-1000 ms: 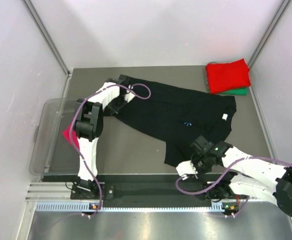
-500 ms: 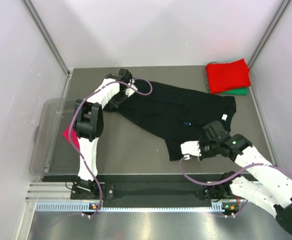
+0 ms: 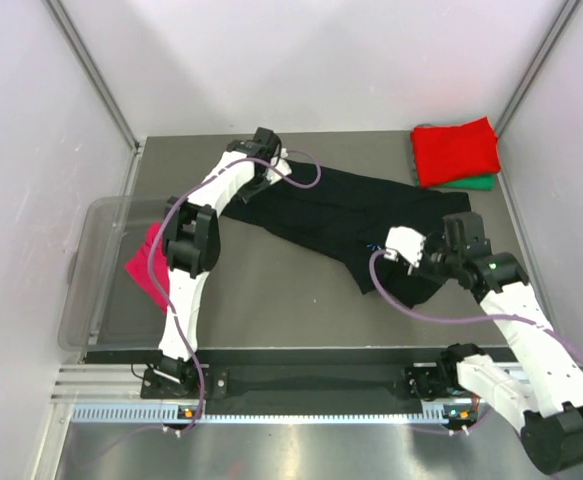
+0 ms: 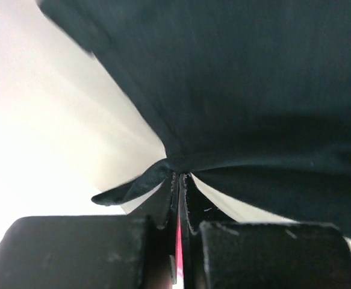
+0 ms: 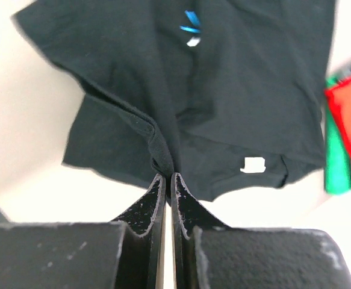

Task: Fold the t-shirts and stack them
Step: Fold the tshirt

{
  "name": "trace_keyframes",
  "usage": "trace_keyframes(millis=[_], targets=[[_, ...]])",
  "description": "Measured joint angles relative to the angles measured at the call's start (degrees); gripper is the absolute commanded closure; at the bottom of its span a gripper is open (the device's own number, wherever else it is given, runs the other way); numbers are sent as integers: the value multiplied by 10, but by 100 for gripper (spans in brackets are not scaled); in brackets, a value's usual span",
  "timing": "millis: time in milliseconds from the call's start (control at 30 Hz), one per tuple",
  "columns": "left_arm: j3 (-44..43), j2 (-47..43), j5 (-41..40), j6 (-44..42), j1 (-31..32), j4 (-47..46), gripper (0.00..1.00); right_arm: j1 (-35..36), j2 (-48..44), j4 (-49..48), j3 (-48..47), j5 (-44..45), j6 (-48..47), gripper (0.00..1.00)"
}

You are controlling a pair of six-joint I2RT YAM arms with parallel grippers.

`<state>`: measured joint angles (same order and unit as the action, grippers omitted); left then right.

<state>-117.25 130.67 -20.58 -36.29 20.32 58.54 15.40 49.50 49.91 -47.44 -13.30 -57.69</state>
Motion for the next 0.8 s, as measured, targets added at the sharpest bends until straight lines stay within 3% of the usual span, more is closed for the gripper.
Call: trace_keyframes(millis=[200, 433, 800], targets=[[-85, 61, -6, -16, 5, -16, 100, -52, 57, -50, -24, 3, 36, 100], [-95, 76, -24, -33, 5, -47, 100, -132, 179, -116, -92, -1, 71, 100], [-95, 79, -39, -65, 6, -115, 100, -143, 344, -182, -191, -2, 111, 100]])
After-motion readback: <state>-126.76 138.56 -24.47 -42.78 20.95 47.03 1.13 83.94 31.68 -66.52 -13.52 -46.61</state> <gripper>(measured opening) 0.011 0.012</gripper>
